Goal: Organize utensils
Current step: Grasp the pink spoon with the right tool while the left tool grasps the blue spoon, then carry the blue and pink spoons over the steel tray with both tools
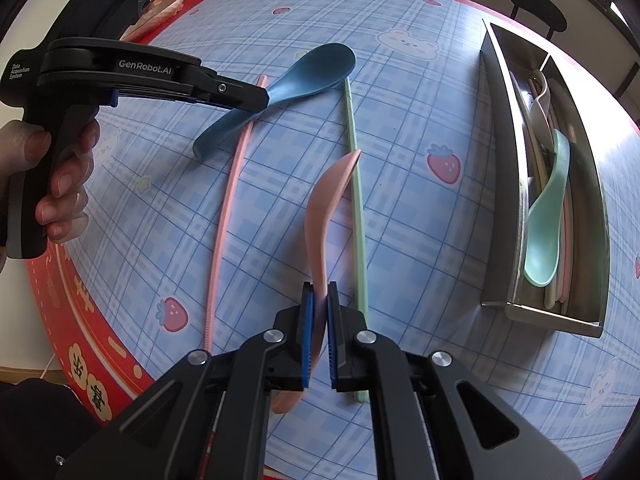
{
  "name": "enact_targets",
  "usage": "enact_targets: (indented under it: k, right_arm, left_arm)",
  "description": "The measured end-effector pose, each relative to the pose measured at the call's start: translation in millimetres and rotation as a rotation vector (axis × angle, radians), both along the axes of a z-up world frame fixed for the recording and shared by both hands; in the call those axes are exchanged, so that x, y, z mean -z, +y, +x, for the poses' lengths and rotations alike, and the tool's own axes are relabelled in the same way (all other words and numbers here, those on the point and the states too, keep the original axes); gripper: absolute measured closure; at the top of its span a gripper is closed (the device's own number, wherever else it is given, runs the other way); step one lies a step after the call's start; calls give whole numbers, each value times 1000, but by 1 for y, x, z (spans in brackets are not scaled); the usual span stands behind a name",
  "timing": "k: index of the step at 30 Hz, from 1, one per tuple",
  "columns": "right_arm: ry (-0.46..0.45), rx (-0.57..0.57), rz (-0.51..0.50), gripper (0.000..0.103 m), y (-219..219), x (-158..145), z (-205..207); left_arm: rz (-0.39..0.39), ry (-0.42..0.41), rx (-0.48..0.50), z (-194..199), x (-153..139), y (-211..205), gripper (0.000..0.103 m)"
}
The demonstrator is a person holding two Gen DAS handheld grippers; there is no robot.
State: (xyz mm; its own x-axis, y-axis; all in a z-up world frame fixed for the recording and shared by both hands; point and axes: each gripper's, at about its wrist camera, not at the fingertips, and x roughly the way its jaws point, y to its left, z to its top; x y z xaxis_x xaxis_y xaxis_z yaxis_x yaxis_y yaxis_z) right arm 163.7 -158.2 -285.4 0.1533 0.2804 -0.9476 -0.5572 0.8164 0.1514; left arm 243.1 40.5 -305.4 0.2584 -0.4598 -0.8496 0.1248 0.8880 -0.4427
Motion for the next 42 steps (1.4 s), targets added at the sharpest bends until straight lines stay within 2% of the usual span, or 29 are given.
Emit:
enact_targets:
  k: [7, 10, 19, 28, 31, 37, 42]
  right_arm:
    - [-1, -1, -5, 96, 2, 0, 0]
    - [-3, 0, -10, 96, 3, 0, 0]
    - [-5, 3, -5, 96, 5, 1, -3]
    - [1, 4, 7, 96, 2, 1, 0]
    - [1, 5, 7, 96, 2, 1, 0]
    - [16, 10, 16, 97, 0, 1, 2]
    - [15, 14, 47, 97, -5, -8, 1]
  left_arm:
    - [63, -18, 40, -2, 0, -14, 90]
    - [125, -35, 47, 1, 0, -25, 90]
    - [191, -46, 23, 2, 4, -42, 92]
    - [184, -60, -45, -46, -10, 2, 92]
    - [169, -52, -105, -71, -11, 23, 92]
    - [80, -32, -275, -103, -16, 55, 92]
    - [107, -57, -311, -113, -29, 57, 92]
